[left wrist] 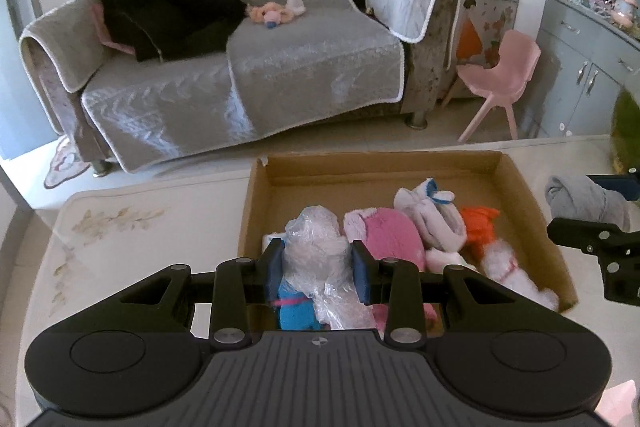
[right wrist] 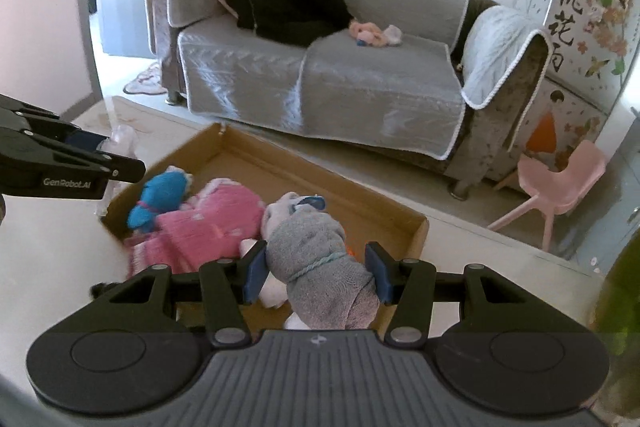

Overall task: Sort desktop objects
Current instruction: 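Carry both held items into the cardboard box and open both tools, then move both open tools back toward the black socks on the table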

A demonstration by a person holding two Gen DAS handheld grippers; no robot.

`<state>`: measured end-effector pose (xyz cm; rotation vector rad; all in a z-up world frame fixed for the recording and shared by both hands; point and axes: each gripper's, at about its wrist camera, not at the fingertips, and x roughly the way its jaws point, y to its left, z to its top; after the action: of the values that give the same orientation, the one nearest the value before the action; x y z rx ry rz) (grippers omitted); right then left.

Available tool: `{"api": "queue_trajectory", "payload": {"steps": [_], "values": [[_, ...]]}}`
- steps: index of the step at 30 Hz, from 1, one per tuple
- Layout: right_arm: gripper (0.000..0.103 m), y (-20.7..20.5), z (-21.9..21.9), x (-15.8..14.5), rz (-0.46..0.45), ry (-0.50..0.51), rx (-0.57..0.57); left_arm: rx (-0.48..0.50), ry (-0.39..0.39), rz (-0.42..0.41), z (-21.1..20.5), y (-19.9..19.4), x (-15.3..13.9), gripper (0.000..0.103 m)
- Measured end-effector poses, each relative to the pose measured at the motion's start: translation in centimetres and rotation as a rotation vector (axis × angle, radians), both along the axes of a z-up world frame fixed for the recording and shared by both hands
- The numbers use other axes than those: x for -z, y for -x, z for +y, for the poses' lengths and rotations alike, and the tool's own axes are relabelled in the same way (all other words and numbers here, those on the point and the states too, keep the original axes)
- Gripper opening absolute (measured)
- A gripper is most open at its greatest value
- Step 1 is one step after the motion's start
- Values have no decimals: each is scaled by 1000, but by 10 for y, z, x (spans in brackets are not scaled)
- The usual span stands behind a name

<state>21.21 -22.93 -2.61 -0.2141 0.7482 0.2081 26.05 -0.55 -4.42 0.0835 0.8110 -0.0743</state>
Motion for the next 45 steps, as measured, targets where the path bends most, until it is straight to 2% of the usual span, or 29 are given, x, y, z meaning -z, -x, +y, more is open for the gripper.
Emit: {"api": "queue_trajectory", "payload": {"steps": [12,31,33,39,42,45], "values": [[49,-34,-1,23,36,70,22,16,-23,33,-8,-48,29,42],[50,-46,8,36,51,119,17,9,-7,65,-5,-75,51,45],[53,-45,9,35,43,118,14,6,-6,61,-4,-75,49,52],[54,-42,15,29,28,131,5,-2,-11,46,3,-67,42,61],[58,-30,14,15,6,113,1,-7,-2,10,11,-49,25,69],[64,-4,10,0,-14,72,-8,-9,25,-35,22,-13,7,81]]}}
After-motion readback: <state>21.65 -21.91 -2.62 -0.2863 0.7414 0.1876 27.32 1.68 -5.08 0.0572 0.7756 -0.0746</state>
